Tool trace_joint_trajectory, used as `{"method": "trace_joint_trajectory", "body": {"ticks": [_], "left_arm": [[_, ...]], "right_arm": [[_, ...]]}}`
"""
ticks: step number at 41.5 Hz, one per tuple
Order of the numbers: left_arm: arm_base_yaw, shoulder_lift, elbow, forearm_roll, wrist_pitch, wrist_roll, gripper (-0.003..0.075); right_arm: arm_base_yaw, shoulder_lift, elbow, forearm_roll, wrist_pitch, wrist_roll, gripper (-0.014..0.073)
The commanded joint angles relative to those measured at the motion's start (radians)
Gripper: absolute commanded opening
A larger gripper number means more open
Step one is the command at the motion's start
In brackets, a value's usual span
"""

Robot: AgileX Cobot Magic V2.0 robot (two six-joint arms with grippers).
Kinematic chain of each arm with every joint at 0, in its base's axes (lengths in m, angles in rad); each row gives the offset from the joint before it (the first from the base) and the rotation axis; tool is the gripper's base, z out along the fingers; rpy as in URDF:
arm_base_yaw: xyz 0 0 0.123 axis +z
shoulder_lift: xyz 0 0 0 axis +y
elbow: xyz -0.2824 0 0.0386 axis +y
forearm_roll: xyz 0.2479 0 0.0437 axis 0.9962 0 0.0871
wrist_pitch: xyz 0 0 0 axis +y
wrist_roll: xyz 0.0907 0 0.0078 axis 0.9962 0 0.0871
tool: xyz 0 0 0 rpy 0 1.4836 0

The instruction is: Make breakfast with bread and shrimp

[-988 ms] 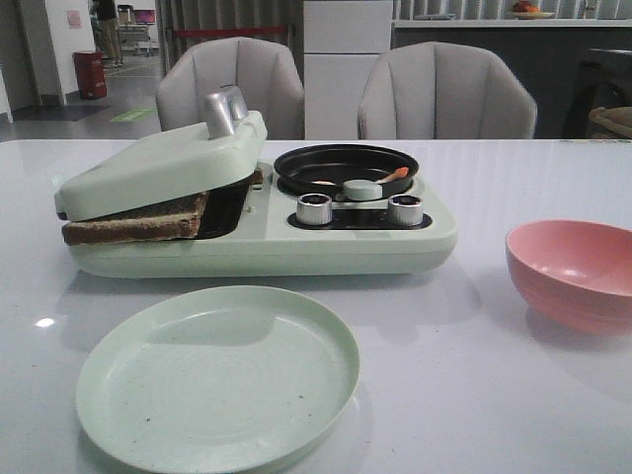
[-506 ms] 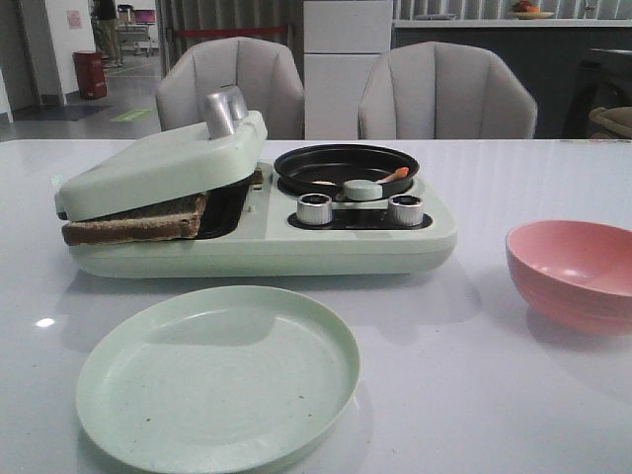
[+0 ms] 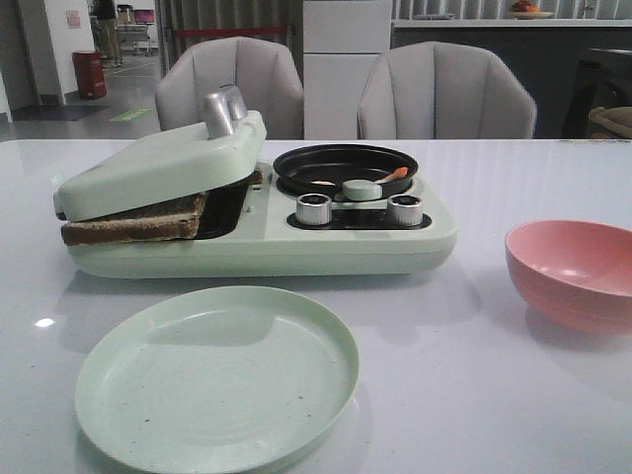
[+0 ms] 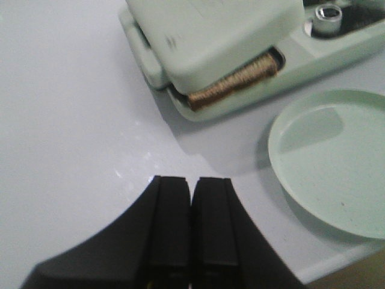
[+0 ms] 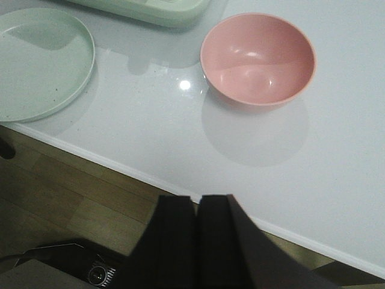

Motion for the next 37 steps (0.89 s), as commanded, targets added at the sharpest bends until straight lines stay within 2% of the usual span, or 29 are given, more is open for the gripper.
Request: {"method": "trace_joint_trajectory", "body": {"ticks": [1,12,17,22,30,35,37], "left_arm": [[0.012,-0.112,-0.001,0.022,-0.091,-0.002,0.0101],[0.012,-0.366,0.096,0.024,-0.108,-0.002,0.0102],[0.012,-0.394,0.174,0.016,-0.174,-0.015,0.0102],[0.013,-0.403,0.260,-0.044,-0.296,-0.021,0.0102],[0.026,-0.447,0.389,0.084,-0.429,-0.274,0.0102],[0.062,-0.447,0.456,0.091,-0.496,-0.317,0.0102],[0.067,-0.447,0.453,0.103,-0.479,-0.323,0.0102]], "right_arm": [[-0.001,0.009,-0.025,-0.012,-0.067,0.002,0.0041],[-0.001,0.009,-0.025,-0.012,-0.067,0.002,0.0041],[-0.001,0.009,-0.025,-0.012,-0.067,0.002,0.0041],[-0.001,0.009,-0.025,-0.012,-0.067,0.002,0.0041],[-0.001,0.009,-0.025,-0.012,-0.066,0.002,0.0041],[-0.001,0.009,-0.025,-0.012,-0.064,0.002,0.0041],[-0.001,0.009,-0.025,-0.012,-0.066,0.002,0.0041]]}}
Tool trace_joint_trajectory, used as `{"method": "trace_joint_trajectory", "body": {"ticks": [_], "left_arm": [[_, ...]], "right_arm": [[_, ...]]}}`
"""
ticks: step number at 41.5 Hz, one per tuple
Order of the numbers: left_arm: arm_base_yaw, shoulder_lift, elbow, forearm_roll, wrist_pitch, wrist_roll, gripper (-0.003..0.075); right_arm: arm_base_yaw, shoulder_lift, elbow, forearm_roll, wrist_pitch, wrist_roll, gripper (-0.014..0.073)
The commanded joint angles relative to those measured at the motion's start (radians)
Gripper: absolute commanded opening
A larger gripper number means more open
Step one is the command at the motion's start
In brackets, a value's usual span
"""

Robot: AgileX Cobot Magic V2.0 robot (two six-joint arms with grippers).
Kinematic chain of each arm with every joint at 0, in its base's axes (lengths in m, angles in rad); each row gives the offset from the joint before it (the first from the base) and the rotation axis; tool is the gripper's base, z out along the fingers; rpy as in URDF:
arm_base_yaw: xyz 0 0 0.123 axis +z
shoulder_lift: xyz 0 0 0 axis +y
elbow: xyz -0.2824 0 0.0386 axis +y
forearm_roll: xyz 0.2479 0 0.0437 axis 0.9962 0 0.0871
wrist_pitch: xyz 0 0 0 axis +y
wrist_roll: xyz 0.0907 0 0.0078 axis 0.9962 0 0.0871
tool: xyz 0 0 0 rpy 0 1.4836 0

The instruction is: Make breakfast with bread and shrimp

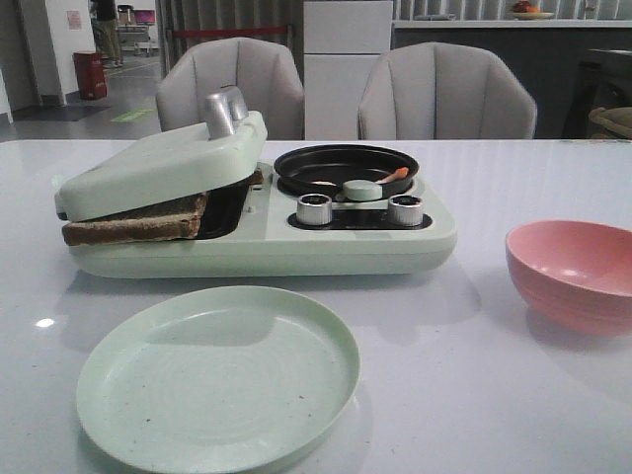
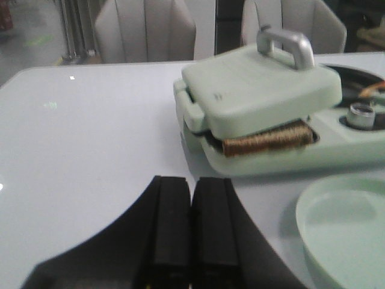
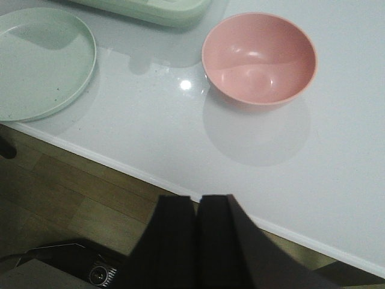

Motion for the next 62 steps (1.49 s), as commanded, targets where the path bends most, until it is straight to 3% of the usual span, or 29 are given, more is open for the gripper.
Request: {"method": "trace_joint_trajectory", "body": {"ticks": [1,12,22,42,62], "left_arm": [[0.013,-0.020,0.028,0.024,-0.118,-0.035,0.0102],[0.013,-0.020,0.028,0.043,-0.147,-0.103,0.0102],[0.013,-0.020,0.028,0.064,-0.264,-0.103,0.0101],[0.016,-0.020,0.028,0.062,-0.264,-0.103,0.0101],[0.103,-0.020,0.028,0.062,-0.264,-0.103,0.0101]], "right_arm": [[-0.001,0.009,-0.025,-0.010,-0.066,0.001,0.0041],[-0.001,0.009,-0.025,-0.010,-0.066,0.001,0.0041],[-0.001,0.009,-0.025,-0.010,-0.066,0.001,0.0041],[-0.001,0.009,-0.025,-0.010,-0.066,0.001,0.0041],[-0.001,0.009,-0.025,-0.010,-0.066,0.001,0.0041]]}}
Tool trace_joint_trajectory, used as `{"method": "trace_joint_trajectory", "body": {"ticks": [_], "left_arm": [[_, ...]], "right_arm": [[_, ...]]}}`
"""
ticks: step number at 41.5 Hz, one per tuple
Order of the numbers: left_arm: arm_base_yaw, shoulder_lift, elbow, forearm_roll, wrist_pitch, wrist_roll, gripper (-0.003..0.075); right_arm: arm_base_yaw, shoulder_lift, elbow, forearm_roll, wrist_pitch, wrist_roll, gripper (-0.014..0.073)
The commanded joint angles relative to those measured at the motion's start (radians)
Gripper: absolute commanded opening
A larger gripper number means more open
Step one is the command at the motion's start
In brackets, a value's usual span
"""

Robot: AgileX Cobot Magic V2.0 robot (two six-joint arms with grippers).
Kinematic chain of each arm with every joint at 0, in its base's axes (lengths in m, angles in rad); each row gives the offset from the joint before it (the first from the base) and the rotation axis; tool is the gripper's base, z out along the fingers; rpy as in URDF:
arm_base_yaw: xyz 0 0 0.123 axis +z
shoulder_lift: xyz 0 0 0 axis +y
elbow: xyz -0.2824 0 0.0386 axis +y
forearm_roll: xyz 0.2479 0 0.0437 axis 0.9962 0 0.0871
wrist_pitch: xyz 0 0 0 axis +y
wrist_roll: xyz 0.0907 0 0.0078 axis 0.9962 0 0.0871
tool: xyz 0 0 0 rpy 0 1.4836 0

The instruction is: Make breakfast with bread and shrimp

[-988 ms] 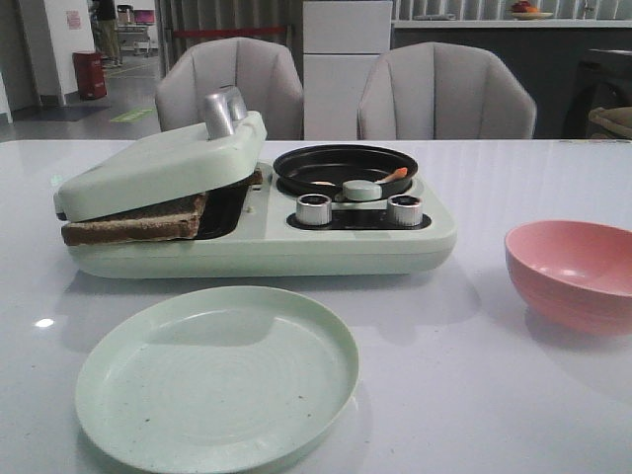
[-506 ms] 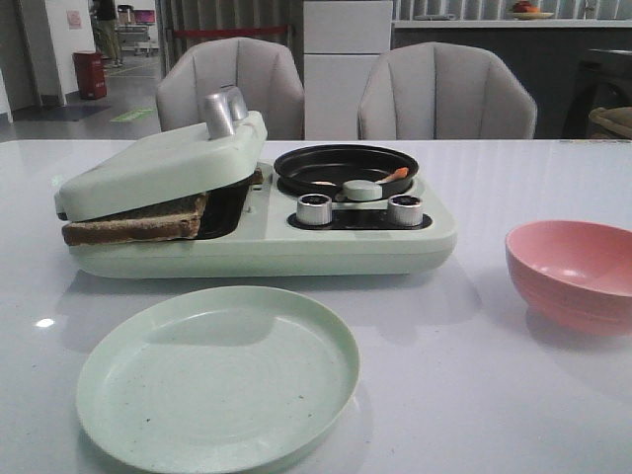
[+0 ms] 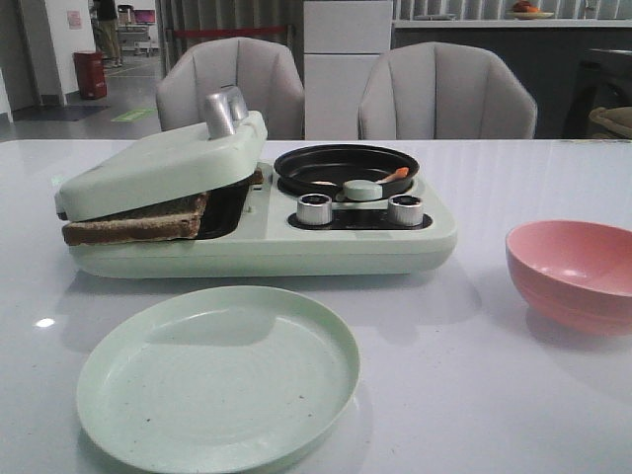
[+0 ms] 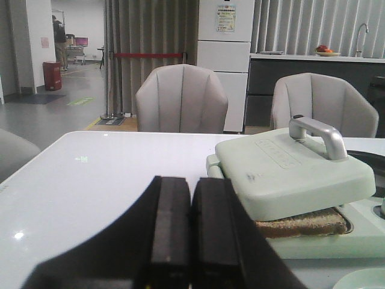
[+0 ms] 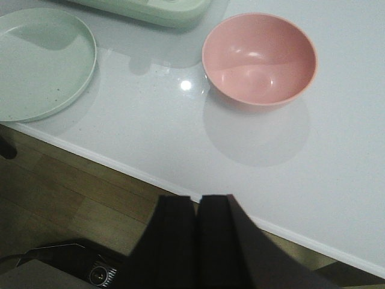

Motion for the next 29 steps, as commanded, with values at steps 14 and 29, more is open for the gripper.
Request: {"method": "trace_joint_trajectory", "body": {"ticks": [14,29], "left_arm": [[0.002,-0.020,0.028,0.002,-0.096,-0.009,0.0101],[0.002,-0.020,0.028,0.002,-0.096,-0.009,0.0102]], "right_arm": [[-0.001,0.009,-0.022,-0.010,-0.068,0.001,0.0041],[-0.226,-0.229,0.247,-0.111,-0.516,-0.015,0.0041]]}}
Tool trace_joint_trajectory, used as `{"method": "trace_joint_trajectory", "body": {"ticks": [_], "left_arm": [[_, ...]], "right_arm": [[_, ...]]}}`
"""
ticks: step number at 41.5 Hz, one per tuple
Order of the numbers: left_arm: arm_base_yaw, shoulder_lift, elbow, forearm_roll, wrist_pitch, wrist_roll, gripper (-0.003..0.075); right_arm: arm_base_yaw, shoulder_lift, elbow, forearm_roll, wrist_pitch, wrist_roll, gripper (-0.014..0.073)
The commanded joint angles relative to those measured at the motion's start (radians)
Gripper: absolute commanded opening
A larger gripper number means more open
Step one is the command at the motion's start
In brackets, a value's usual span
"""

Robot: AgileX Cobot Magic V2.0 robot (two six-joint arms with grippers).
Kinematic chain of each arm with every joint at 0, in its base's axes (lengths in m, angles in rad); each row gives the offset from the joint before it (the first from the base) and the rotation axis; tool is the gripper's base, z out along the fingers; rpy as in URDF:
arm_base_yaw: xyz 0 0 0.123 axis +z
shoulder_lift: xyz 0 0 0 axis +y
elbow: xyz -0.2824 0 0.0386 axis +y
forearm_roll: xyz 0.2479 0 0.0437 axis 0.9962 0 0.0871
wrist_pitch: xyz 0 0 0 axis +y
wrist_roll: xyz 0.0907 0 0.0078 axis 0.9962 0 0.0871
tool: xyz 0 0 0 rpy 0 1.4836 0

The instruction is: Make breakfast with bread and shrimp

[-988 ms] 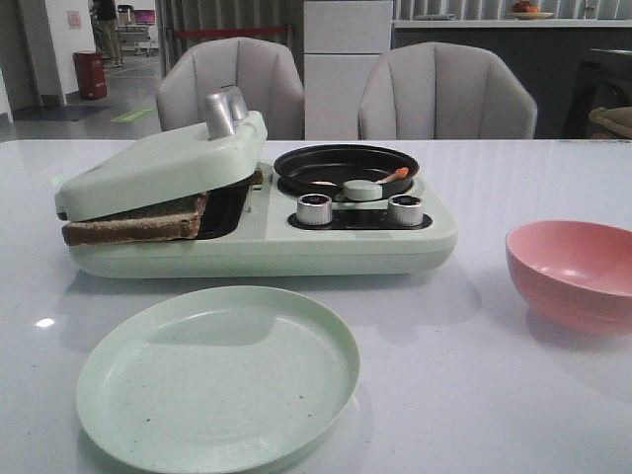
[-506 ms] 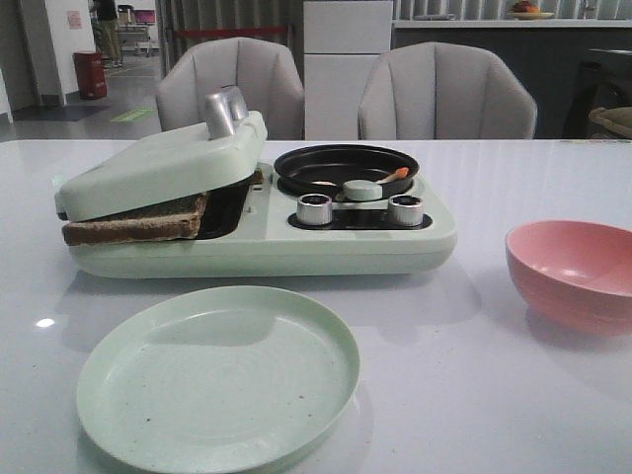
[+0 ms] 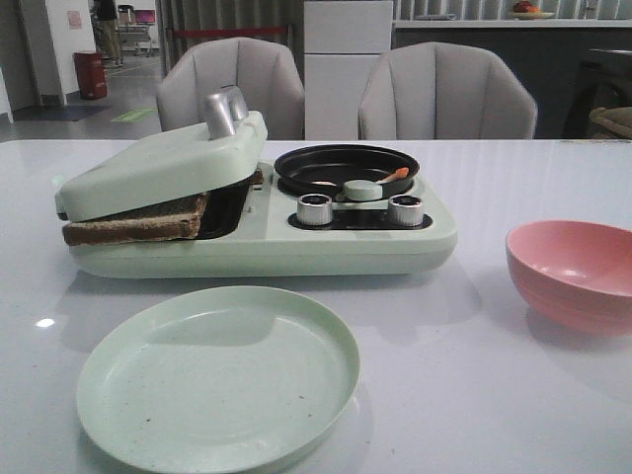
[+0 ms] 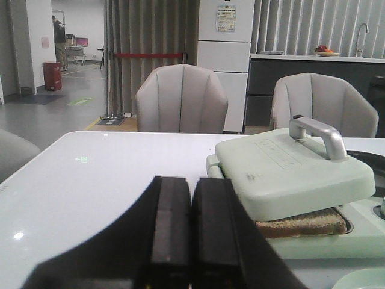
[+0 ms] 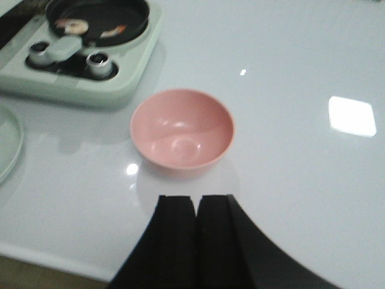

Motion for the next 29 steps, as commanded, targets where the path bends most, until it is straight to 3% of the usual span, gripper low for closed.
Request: {"method": "trace_joint_trajectory", "body": {"ticks": [1,13,19,29], "left_arm": [[0.002,-0.020,0.028,0.001,-0.096,-0.009,0.0101],[0.002,-0.020,0.028,0.001,-0.096,-0.009,0.0101],[0.002,-0.020,0.028,0.001,-0.096,-0.009,0.0101],[0.002,-0.018,0.028,0.001,-0.096,-0.009,0.0101]], "right_arm": [[-0.063,-0.059,0.097,-0.023,-0.278,-0.007,0.0041],[-0.140,-0.203,0.402,-0.022,-0.666,-0.007,0.0041],[-0.140,-0.237,0.488,-0.019,-0.763,-0.006,0.0041],[-0.140,-0.235,0.483,-0.018,-0.747,-0.006,0.0041]]}}
